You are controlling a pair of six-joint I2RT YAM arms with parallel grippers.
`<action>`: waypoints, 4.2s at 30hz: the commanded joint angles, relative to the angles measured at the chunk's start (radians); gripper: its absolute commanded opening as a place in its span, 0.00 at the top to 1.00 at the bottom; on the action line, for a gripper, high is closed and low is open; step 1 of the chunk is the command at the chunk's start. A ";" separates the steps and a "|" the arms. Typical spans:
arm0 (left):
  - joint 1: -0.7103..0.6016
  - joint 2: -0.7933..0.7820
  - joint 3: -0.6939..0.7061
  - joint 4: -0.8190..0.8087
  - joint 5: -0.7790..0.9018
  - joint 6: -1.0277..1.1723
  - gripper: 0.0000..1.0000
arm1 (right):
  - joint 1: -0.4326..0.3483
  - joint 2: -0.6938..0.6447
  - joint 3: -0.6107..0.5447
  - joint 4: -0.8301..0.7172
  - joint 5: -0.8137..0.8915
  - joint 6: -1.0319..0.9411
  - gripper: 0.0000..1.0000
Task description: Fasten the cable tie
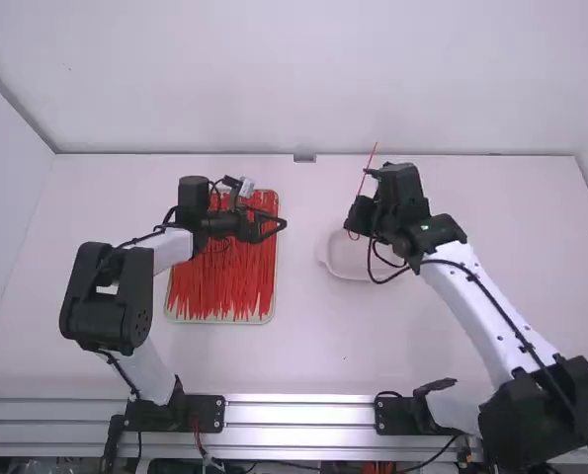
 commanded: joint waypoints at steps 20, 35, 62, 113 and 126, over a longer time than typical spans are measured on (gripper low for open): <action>0.006 0.003 0.029 -0.166 -0.041 0.093 0.01 | -0.080 0.309 -0.080 0.138 0.060 -0.001 1.00; 0.008 0.003 0.029 -0.164 -0.039 0.118 0.01 | -0.100 0.362 -0.080 0.151 0.059 0.003 1.00; 0.069 -0.165 0.029 -0.336 -0.149 0.166 0.01 | -0.118 0.245 -0.080 -0.008 0.034 0.002 0.01; 0.051 -0.995 -0.460 -0.328 -1.052 0.170 0.50 | -0.347 -0.574 -0.574 0.297 0.141 -0.489 0.50; 0.051 -1.291 -0.756 -0.328 -1.071 0.170 0.79 | -0.347 -0.869 -0.869 0.446 0.141 -0.574 0.80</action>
